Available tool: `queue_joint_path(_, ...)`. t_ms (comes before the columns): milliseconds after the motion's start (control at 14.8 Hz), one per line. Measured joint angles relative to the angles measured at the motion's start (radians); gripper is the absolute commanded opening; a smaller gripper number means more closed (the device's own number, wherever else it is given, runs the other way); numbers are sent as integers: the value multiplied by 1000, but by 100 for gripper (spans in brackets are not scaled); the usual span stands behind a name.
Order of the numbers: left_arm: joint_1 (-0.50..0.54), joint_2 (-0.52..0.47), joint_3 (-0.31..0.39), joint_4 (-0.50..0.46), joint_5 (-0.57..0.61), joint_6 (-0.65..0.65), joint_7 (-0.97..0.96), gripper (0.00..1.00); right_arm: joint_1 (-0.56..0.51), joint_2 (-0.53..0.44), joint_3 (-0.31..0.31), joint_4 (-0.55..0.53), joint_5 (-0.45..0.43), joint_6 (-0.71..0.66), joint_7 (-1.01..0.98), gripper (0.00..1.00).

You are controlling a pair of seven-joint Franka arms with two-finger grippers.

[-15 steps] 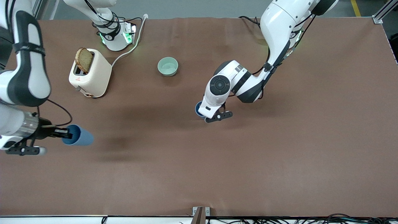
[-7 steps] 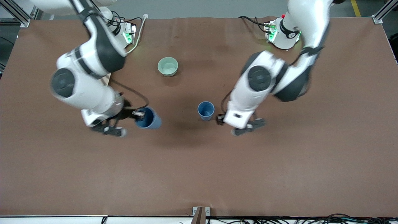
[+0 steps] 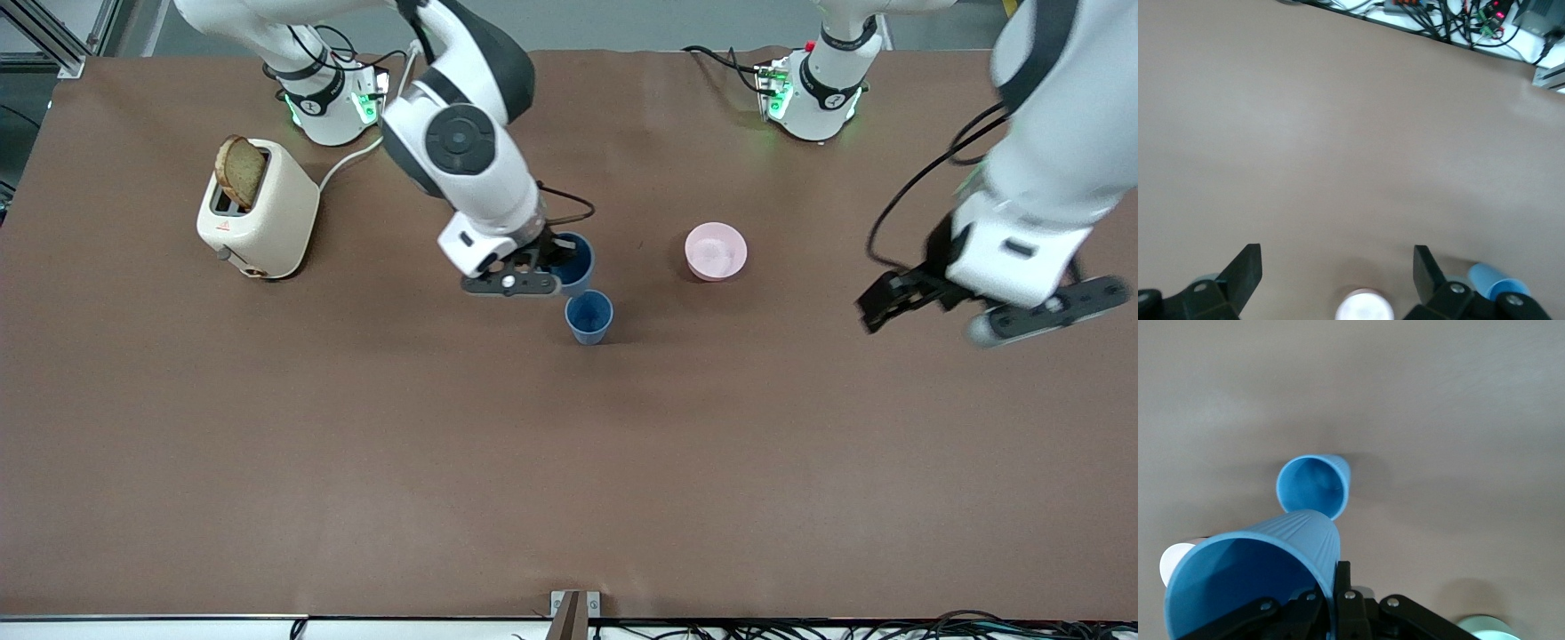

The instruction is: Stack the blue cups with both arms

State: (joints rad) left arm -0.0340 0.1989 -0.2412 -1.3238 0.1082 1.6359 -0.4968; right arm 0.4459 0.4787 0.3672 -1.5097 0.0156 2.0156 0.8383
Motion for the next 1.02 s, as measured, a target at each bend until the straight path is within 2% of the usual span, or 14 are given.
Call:
queue_joint_path(339, 63, -90, 1, -10, -4, -114, 193, 100, 16, 75, -4, 1, -20, 83, 0, 2)
queue_joint_path(678, 19, -153, 130, -111, -77, -124, 308, 100, 16, 83, -5, 1, -47, 108, 0, 2)
queue_joint_path(1017, 1, -174, 133, -139, -77, -124, 313, 100, 16, 96, -5, 1, -64, 112, 0, 3)
